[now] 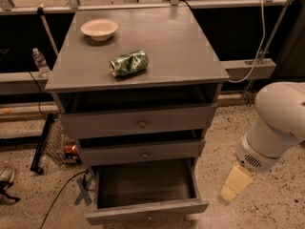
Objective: Close bottom drawer
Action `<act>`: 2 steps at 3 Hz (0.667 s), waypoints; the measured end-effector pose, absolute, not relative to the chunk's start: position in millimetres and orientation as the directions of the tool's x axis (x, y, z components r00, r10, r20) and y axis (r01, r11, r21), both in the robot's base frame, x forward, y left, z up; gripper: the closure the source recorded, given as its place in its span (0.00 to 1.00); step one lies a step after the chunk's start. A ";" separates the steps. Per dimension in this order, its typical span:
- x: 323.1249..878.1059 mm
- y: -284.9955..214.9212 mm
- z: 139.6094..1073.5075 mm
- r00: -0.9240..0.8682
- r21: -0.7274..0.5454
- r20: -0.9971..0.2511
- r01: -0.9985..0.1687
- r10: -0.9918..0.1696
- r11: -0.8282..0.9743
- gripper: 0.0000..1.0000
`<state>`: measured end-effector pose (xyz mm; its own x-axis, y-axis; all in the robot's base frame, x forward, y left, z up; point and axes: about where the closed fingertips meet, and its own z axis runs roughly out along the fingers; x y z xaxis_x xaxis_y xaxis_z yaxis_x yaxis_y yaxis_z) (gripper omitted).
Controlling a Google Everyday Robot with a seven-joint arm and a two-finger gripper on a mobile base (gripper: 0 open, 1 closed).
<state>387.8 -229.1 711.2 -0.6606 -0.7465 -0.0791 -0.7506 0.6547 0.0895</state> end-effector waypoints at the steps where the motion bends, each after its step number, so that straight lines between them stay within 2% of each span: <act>1: 387.8 -230.0 707.0 -0.667 0.092 -0.077 -0.745 -0.741 0.661 0.00; 2: 388.2 -235.2 684.4 -0.700 0.106 -0.066 -0.714 -0.712 0.692 0.00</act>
Offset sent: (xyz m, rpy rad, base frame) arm 0.0022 -0.0127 -0.0550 0.0055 0.0430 -0.1063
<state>388.2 -235.2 684.4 -0.6995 -0.7116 -0.0659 -0.7140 0.6921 0.1059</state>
